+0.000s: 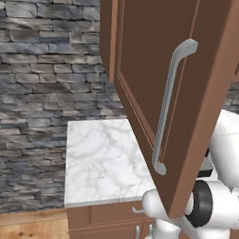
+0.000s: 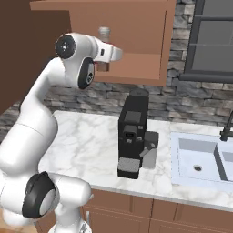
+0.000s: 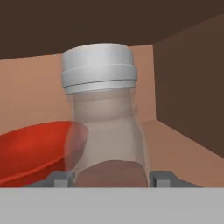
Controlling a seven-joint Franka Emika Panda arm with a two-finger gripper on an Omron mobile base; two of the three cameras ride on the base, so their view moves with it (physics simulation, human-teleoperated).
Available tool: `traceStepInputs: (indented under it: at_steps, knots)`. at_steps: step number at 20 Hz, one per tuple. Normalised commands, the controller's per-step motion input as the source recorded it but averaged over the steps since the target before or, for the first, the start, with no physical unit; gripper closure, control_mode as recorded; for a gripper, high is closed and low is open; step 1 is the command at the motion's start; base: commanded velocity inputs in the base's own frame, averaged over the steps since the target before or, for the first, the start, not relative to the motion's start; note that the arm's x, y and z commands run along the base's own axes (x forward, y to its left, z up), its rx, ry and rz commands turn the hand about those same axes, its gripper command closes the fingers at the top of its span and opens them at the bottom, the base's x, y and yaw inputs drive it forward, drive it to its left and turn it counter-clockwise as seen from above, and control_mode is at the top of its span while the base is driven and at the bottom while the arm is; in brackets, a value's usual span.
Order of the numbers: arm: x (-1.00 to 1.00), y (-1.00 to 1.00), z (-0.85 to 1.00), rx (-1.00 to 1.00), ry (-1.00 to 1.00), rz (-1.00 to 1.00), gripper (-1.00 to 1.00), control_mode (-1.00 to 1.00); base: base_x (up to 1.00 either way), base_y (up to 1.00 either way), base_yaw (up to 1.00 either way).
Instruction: Take the cinnamon bottle from the cabinet and place it on the dining table, next to the plate with the cupcake. Then take the chocolate from the dining counter and place it on the cupcake plate.
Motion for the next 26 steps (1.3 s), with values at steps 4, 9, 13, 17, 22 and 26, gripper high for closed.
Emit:
traceStepInputs:
  at_steps: [4, 9, 13, 17, 22, 26]
  knots:
    - [-1.0, 0.02, 0.43, 0.09, -0.04, 0.15, 1.0, -1.0, 0.0, 0.0, 0.0]
    - [-1.0, 0.0, 0.25, 0.03, -0.01, 0.23, 1.0, -1.0, 0.0, 0.0, 0.0]
    - [-1.0, 0.0, 0.06, 0.0, -0.01, 0.25, 1.0, -1.0, 0.0, 0.0, 0.0]
    - [-0.94, 0.0, 0.0, -0.02, -0.13, 0.22, 1.0, -1.0, 0.0, 0.0, 0.0]
    - [-0.51, 0.0, -0.18, -0.06, -0.15, 0.05, 1.0, -1.0, 0.0, 0.0, 0.0]
    - [-0.27, 0.06, -0.24, -0.06, 0.0, 0.0, 1.0, -1.0, 0.0, 0.0, 0.0]
